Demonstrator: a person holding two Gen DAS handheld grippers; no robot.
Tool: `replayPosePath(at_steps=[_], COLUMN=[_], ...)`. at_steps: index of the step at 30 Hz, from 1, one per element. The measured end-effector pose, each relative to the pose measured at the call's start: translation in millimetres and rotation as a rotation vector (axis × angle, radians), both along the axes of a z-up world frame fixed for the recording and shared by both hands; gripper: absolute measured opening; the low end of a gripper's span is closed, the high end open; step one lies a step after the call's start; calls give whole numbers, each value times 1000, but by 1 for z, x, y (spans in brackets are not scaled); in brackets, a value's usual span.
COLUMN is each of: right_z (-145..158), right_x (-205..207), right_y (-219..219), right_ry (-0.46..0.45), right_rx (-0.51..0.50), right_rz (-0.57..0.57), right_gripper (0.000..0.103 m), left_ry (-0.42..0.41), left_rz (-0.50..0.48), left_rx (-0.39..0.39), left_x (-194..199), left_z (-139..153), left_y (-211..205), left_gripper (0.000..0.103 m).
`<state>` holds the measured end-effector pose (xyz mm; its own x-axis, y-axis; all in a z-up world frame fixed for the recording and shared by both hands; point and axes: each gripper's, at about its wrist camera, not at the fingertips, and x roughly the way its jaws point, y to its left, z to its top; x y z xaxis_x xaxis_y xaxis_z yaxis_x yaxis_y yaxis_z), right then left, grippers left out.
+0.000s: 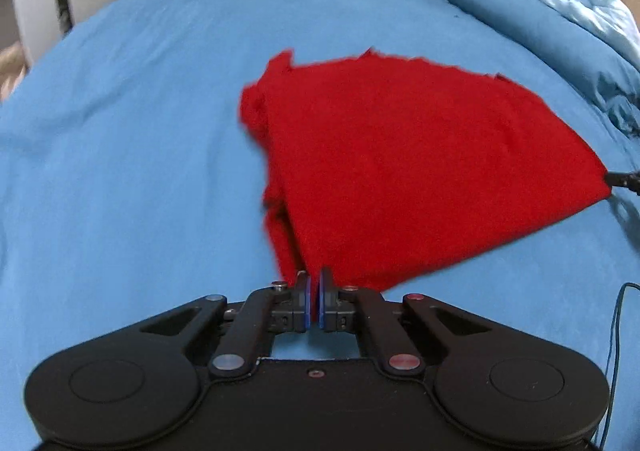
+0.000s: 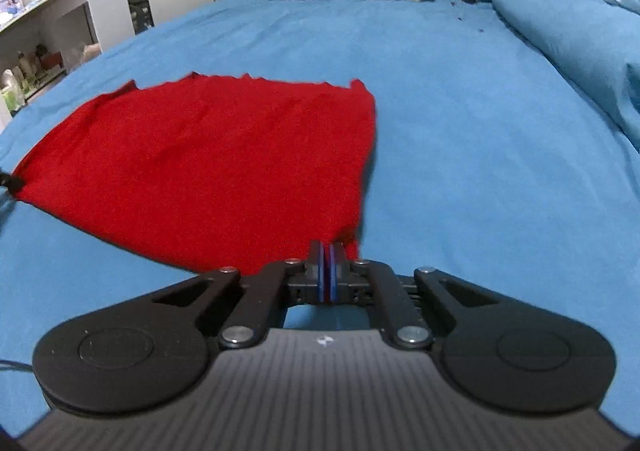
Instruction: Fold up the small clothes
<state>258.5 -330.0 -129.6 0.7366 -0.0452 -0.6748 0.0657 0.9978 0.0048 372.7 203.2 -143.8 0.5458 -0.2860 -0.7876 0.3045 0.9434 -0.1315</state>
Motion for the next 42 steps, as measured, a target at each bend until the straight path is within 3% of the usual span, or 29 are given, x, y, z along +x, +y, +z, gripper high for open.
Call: replayPosePath(at_steps=[2, 5, 8, 10, 12, 17, 21, 23, 25, 28, 31, 33, 35, 37, 39, 42], right_z=[-8, -9, 1, 13, 23, 26, 11, -4, -19, -30, -30, -21, -7, 2, -1, -16], right_x=[1, 0, -2, -7, -7, 25, 57, 69, 75, 70, 70, 66, 54, 40, 30, 23], right_y=[-3, -6, -3, 5, 14, 38, 48, 44, 37, 29, 32, 34, 36, 33, 26, 14], right_ry=[30, 35, 33, -13, -68, -115, -119, -100, -69, -102, -111, -123, -167, -180, -160, -107], right_rx=[9, 36, 24, -6, 0, 46, 32, 50, 71, 108, 91, 86, 73, 36, 35, 74], right_rz=[-15, -36, -34, -11, 6, 36, 16, -9, -40, -46, -45, -53, -77, -158, -219, -276], right_gripper=[16, 17, 22, 41, 69, 84, 89, 89, 89, 89, 89, 89, 91, 98, 98, 96], left_ry=[-2, -1, -38, -116, -163, -165, -104, -31, -21, -38, -53, -110, -155, -158, -167, -145], left_rz=[32, 57, 74, 58, 31, -37, 69, 155, 193, 192, 190, 177, 184, 257, 207, 153], left_rx=[-31, -9, 46, 41, -7, -74, -84, -91, -143, -167, -115, -67, -41, -49, -102, 2], left_x=[-2, -2, -10, -12, 0, 77, 149, 167, 171, 165, 158, 139, 119, 98, 83, 70], left_z=[-4, 1, 19, 41, 58, 58, 27, 6, -7, -9, 1, 17, 30, 38, 37, 26], left_y=[3, -3, -9, -18, -31, -74, -81, -69, -57, -52, -60, -70, -83, -93, -108, -141], left_gripper=[4, 5, 21, 48, 51, 56, 56, 56, 55, 55, 55, 56, 69, 95, 96, 96])
